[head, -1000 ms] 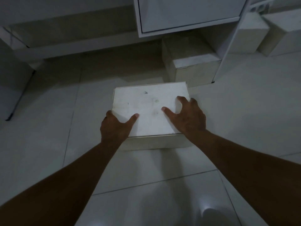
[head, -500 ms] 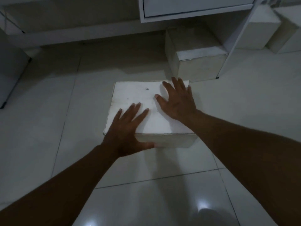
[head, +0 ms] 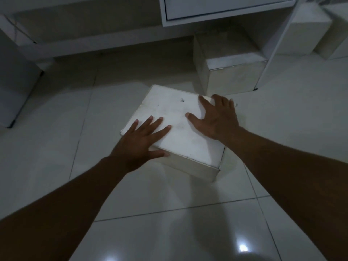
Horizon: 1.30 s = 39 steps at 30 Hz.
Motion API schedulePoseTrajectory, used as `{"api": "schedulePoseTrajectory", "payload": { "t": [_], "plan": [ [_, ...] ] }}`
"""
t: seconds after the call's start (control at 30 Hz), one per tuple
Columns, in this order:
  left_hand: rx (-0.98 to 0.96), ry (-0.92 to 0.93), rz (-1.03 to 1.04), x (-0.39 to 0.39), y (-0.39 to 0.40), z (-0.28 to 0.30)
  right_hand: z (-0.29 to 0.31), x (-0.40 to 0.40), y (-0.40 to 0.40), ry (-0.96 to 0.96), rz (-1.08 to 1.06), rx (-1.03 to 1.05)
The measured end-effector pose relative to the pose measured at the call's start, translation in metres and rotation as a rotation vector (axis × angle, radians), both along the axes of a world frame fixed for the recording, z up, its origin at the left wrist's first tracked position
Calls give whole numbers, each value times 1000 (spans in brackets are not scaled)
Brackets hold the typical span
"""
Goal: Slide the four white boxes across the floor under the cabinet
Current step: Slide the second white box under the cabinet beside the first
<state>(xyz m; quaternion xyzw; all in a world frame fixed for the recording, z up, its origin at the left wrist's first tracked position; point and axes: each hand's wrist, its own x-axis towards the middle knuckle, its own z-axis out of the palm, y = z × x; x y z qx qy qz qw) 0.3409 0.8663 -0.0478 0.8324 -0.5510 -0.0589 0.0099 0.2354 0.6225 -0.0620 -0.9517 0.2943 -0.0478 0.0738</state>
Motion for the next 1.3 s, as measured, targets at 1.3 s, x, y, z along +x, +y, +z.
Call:
{"api": "schedulePoseTrajectory", "payload": {
  "t": [1.3],
  "plan": [
    [85, 100, 21, -20, -85, 13, -1, -63, -9, -81, 421, 33]
  ]
}}
